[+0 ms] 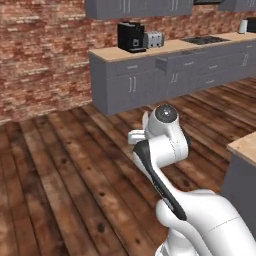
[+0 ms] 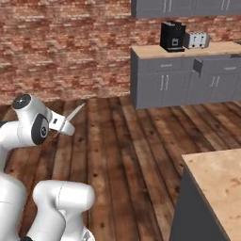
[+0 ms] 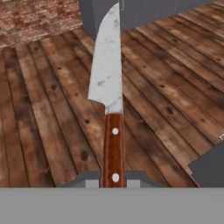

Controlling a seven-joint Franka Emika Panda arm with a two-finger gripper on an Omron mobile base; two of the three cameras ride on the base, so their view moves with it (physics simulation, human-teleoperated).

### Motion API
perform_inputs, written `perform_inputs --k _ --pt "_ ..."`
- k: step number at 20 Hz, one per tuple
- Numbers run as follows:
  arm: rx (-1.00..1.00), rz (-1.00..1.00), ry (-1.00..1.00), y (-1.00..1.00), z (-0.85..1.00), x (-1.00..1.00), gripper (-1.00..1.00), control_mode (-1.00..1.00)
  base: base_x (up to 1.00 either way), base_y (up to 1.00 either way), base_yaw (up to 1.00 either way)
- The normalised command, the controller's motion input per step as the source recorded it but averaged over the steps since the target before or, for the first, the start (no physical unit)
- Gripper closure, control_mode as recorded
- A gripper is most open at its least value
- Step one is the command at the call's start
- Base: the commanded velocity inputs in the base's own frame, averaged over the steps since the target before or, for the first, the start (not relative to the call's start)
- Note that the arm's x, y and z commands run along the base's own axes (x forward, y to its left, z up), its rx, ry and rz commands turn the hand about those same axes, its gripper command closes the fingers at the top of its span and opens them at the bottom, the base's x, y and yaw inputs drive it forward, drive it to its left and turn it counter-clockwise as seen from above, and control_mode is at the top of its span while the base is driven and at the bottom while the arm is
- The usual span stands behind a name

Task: Pick up the metallic utensils from the counter and place them in the open drawer. Make sure not to pick up any wooden utensils.

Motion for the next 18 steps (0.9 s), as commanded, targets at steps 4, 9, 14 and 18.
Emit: perform_inputs --k 4,9,14,18 --pt "0.00 0.00 0.00 0.00 0.00 0.00 1.00 1.00 1.00 0.32 -0.26" --pt "0.00 0.00 0.00 0.00 0.00 0.00 1.00 1.00 1.00 0.36 -0.28" --pt "0.00 0.00 0.00 0.00 0.00 0.00 1.00 1.00 1.00 0.21 -0.34" --pt "0.00 0.00 0.00 0.00 0.00 0.00 1.00 1.00 1.00 0.21 -0.37"
